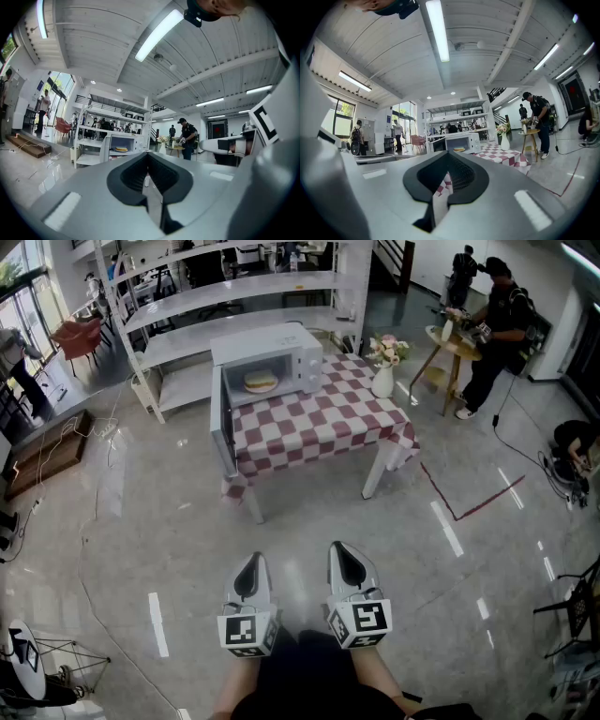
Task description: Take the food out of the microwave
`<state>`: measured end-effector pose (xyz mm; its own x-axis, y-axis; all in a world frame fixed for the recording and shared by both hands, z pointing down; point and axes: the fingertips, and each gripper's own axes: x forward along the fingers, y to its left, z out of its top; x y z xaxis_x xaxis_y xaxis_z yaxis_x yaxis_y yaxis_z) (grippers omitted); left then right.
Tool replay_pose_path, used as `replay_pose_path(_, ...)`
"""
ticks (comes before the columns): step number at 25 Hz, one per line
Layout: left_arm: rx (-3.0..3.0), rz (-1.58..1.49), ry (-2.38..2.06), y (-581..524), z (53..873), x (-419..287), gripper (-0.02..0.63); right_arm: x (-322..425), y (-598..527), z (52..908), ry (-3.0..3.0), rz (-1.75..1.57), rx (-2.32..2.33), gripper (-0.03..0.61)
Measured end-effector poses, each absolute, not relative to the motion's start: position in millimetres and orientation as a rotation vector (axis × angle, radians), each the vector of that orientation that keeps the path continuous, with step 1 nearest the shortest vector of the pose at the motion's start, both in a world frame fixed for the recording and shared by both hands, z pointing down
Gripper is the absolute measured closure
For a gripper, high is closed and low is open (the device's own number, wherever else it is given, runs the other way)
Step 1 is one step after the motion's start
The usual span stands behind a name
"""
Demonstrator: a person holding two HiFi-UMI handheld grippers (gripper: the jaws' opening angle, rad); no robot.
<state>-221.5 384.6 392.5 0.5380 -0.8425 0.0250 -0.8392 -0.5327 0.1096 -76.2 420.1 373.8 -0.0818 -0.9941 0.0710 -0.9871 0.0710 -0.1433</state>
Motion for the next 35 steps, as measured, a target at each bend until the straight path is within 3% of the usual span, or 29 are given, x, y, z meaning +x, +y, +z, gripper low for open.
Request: replay_pose_path(35, 2.696, 0.015, -1.372, 380.4, 409.3, -185.9, 0.604, -54.9, 416.7, 387.8, 2.222, -0.32, -2.126, 0.577)
